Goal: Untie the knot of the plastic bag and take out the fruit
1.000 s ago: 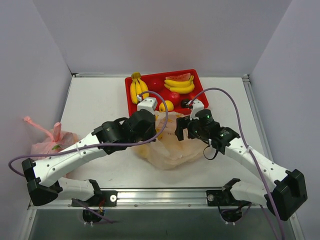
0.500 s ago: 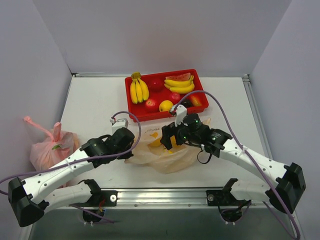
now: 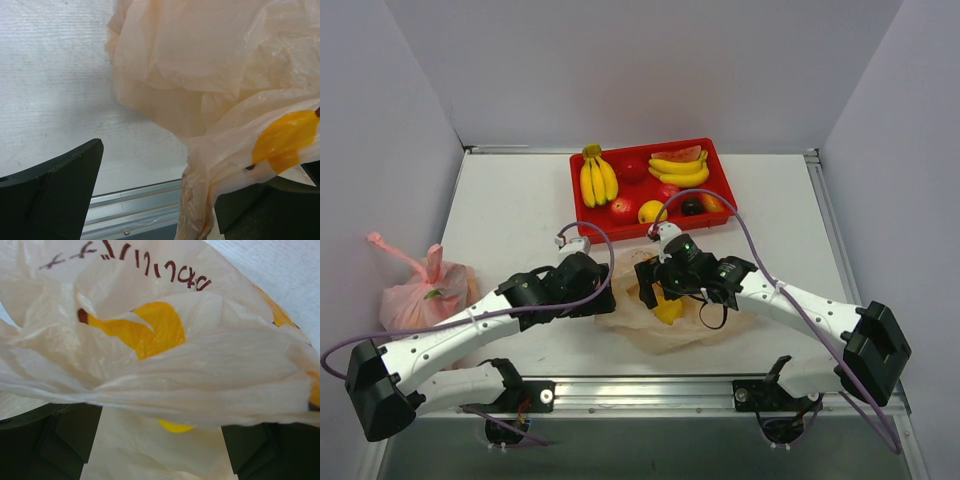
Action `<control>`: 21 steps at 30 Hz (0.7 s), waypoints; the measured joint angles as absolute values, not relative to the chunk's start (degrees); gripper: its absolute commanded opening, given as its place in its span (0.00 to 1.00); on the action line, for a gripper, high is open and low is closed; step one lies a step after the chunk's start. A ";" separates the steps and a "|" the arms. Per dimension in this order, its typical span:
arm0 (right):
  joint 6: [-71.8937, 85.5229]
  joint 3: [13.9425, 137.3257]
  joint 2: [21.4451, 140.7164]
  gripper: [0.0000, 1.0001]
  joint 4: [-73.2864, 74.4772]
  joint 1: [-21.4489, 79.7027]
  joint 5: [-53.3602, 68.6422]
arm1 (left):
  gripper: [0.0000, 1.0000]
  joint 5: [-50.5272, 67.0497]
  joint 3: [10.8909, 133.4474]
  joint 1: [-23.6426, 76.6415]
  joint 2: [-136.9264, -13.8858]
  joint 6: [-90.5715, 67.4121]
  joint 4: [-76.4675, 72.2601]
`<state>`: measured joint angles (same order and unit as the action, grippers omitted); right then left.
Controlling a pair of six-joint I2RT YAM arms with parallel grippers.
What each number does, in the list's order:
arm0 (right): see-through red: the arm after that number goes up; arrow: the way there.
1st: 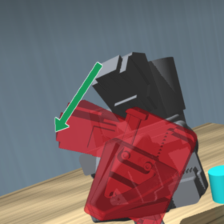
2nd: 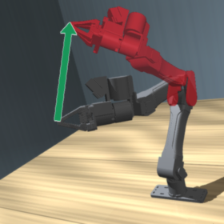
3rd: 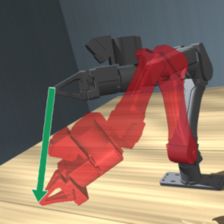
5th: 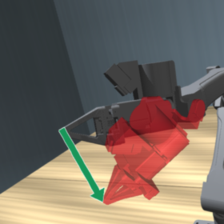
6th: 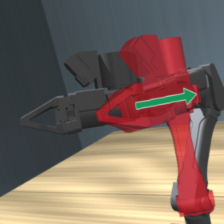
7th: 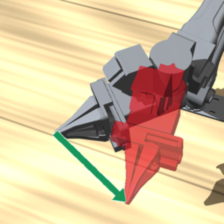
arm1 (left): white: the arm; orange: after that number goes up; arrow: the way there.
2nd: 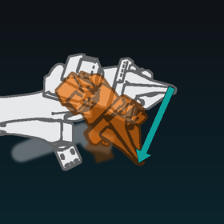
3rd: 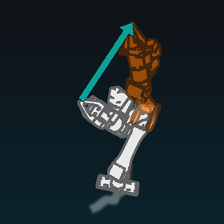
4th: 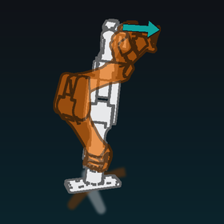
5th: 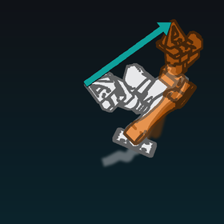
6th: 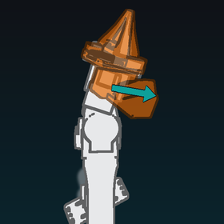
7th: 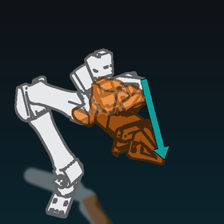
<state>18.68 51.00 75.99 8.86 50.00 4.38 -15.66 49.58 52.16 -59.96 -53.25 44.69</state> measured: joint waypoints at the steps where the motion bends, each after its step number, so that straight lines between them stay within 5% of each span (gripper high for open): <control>1: 18.65 51.00 75.64 0.96 9.23 50.06 3.81 | 0.94 -15.31 49.71 52.49 -60.88 -53.32 43.99; 9: 18.26 51.03 75.44 0.98 14.52 51.37 1.13 | 0.92 -13.80 52.01 54.78 -66.28 -53.43 39.70; 21: 19.70 53.12 85.78 0.97 17.89 46.09 3.36 | 0.51 -13.45 51.62 55.05 -69.23 -54.15 36.07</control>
